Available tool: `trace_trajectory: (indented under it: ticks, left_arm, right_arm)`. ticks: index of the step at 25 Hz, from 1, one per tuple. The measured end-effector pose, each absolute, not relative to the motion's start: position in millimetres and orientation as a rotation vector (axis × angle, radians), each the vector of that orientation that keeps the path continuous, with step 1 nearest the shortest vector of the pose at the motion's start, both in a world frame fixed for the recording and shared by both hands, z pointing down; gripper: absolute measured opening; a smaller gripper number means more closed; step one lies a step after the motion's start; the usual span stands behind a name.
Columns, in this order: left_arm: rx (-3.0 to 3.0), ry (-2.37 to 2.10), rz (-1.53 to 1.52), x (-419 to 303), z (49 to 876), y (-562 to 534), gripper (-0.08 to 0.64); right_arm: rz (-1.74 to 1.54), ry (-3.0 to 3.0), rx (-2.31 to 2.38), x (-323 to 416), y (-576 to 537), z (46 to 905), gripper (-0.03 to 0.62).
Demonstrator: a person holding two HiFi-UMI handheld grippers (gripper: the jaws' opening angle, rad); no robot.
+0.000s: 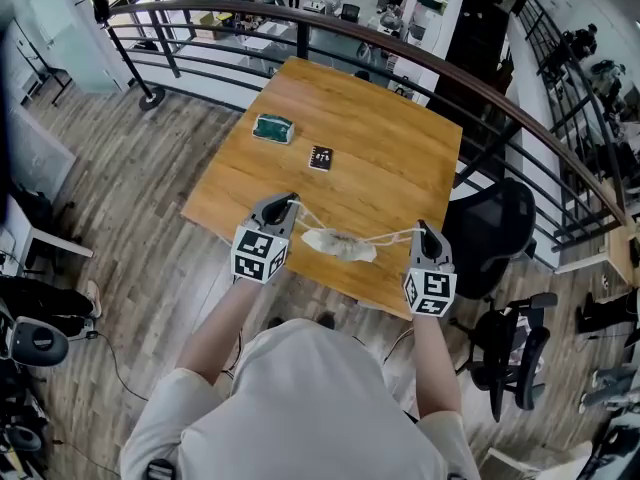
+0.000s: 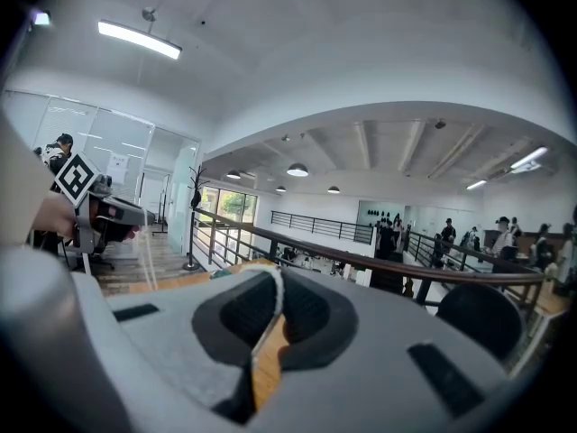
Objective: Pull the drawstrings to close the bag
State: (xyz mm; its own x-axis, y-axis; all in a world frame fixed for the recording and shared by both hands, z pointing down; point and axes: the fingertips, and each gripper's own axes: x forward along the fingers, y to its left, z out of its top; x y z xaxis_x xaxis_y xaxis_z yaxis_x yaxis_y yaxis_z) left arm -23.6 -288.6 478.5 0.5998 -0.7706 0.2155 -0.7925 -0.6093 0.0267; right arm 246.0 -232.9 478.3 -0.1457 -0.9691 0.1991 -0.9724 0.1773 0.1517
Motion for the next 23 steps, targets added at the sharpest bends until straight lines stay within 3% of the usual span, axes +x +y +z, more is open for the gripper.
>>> trace_trajectory:
  ticks: [23]
  left_arm:
    - [2.661, -1.451, 0.291, 19, 476, -333, -0.005]
  right_arm:
    - [-0.085, -2.316, 1.73, 278, -297, 475, 0.0]
